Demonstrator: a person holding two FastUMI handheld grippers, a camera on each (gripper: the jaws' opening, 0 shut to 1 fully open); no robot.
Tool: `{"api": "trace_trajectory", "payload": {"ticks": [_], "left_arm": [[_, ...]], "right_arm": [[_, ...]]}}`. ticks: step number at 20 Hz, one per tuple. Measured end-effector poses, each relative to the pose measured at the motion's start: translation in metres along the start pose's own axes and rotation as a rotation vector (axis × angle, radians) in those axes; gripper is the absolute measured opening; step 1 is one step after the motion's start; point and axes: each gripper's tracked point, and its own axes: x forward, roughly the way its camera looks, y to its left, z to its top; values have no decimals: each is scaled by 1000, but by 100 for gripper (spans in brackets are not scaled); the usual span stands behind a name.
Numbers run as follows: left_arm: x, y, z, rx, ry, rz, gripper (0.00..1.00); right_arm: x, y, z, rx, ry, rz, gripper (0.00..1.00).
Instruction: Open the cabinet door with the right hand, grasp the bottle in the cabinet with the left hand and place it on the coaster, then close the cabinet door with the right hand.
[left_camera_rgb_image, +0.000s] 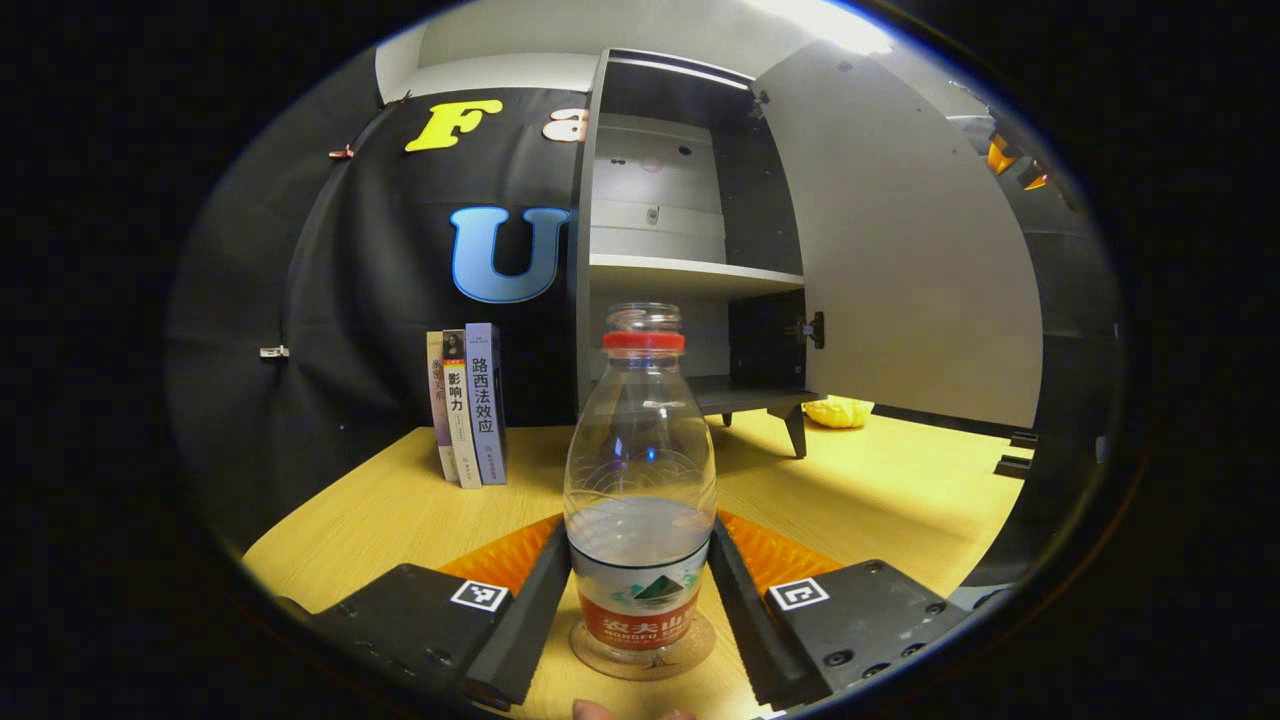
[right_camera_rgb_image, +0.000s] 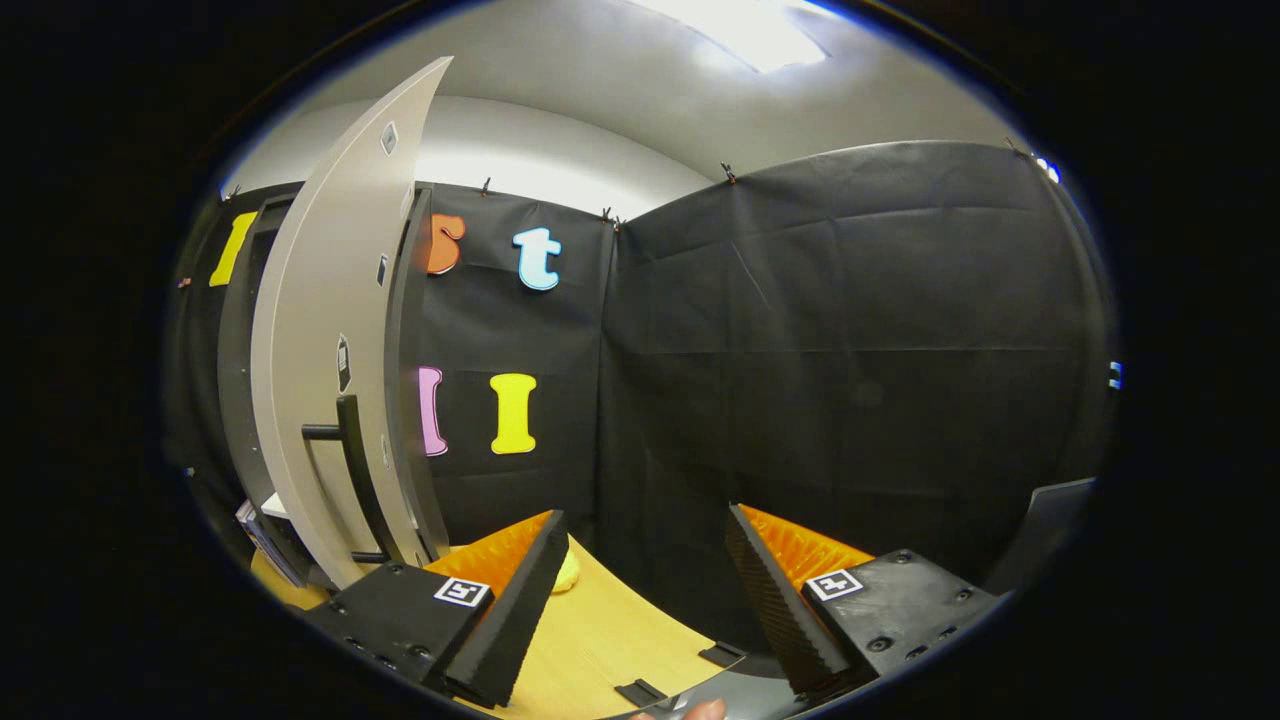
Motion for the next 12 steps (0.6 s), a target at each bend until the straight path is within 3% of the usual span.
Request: {"api": "trace_trajectory", "payload": {"ticks": [5,12], "left_arm": [[-4,-1,-4,-41,25,-9,87],[-13,4,21,5,31,24,94]], "right_arm": [[-2,6,-1,-12,-1,14,98],[0,5,-3,-3,5,19,99]]}}
